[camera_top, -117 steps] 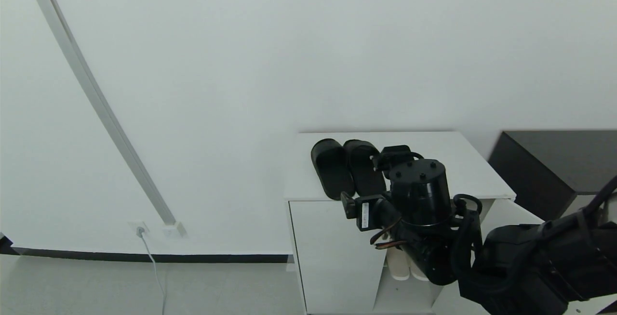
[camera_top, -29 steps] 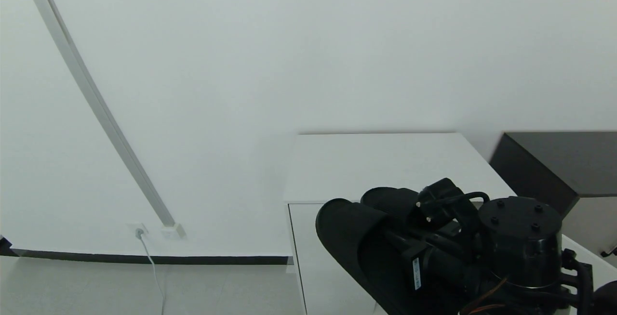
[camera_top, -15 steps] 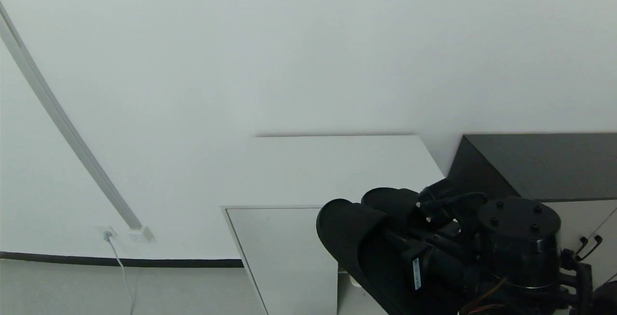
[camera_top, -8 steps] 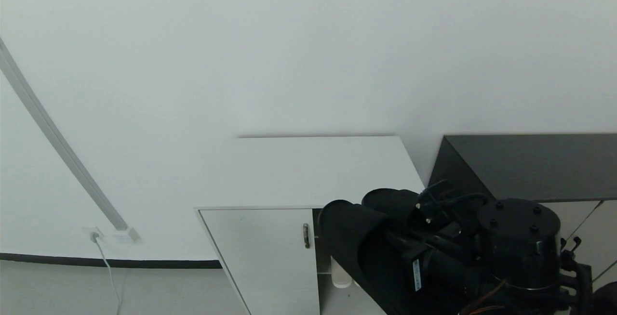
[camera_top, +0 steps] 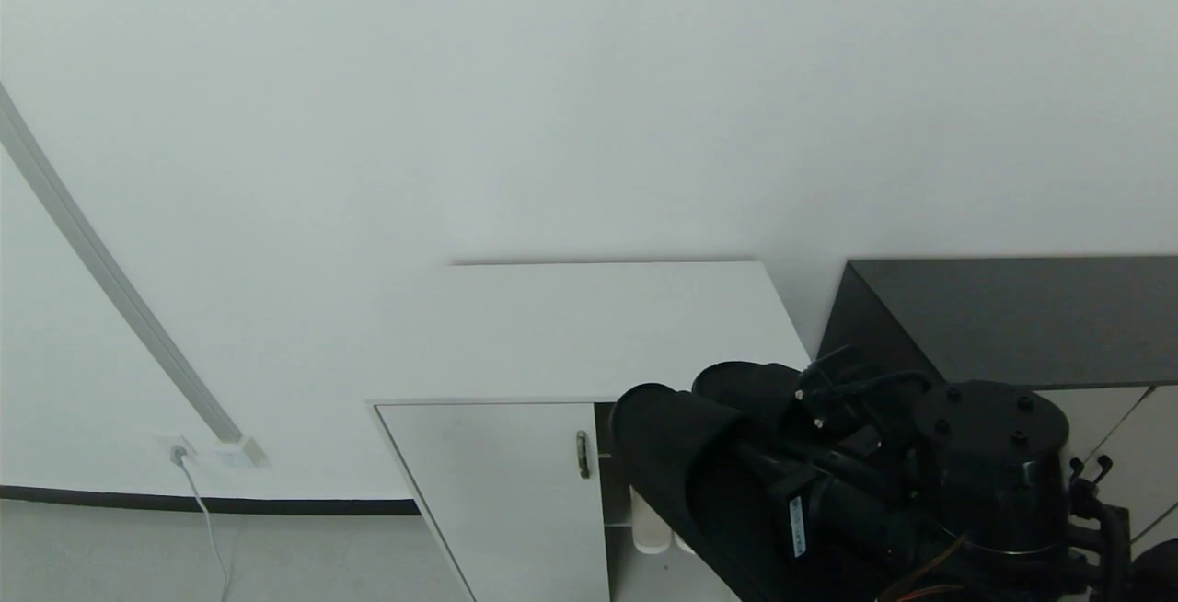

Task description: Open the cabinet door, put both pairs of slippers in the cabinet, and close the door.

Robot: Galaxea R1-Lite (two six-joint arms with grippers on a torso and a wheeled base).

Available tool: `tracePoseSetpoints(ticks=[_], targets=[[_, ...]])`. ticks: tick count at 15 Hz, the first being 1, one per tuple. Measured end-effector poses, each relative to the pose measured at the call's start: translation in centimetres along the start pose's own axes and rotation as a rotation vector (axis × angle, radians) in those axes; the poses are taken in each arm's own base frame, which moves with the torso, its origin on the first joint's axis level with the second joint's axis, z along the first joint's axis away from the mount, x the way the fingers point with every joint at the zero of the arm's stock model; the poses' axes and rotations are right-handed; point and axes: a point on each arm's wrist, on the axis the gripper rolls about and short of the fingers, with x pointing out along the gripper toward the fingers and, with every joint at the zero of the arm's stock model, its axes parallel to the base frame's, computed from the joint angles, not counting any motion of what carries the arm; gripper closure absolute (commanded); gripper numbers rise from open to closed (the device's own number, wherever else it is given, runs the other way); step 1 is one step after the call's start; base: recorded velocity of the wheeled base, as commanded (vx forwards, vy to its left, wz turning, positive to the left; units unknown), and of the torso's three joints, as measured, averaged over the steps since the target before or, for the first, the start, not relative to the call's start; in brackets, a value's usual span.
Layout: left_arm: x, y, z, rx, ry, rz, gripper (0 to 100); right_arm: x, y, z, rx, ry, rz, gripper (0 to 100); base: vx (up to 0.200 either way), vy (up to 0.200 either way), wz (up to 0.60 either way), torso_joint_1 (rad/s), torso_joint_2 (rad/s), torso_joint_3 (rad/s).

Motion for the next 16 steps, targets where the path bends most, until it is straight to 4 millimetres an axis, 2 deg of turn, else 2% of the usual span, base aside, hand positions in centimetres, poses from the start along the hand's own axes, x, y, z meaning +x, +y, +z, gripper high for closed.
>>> tracePoseSetpoints(ticks=[5,11,16], targets=[[0.0,0.0,0.01,0.001,0.0,0.0,100,0.01,0.0,-0.02,0.0,0.001,0.0,100,0.0,0.0,0.0,0.0,0.0,0.0],[0.0,0.0,0.01,0.001,0.0,0.0,100,0.04,-0.04,-0.13,-0.001,0.005,-0.002,100,-0.2,0.0,0.0,0.0,0.0,0.002],[0.0,0.0,0.0,0.001,0.0,0.0,100,0.06,-0.05,-0.17,-0.002,0.007,-0.002,100,0.0,0.0,0.0,0.0,0.0,0.0]])
